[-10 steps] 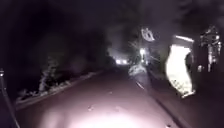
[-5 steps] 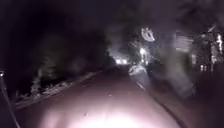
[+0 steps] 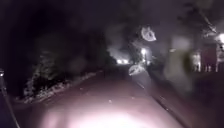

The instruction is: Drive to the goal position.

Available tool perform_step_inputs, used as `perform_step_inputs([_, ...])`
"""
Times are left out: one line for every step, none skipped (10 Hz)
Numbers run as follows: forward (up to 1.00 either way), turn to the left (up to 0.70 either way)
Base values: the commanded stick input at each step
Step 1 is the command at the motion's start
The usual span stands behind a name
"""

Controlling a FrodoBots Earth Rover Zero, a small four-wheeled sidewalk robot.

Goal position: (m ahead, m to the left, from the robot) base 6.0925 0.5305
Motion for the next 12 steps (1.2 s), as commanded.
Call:
perform_step_inputs([0.5,0.0])
perform_step_inputs([0.5,0.0])
perform_step_inputs([0.5,0.0])
perform_step_inputs([0.5,0.0])
perform_step_inputs([0.5,0.0])
perform_step_inputs([0.5,0.0])
perform_step_inputs([0.5,0.0])
perform_step_inputs([0.5,0.0])
perform_step_inputs([0.5,0.01])
perform_step_inputs([0.5,0.06])
perform_step_inputs([0.5,0.0])
perform_step_inputs([0.5,0.0])
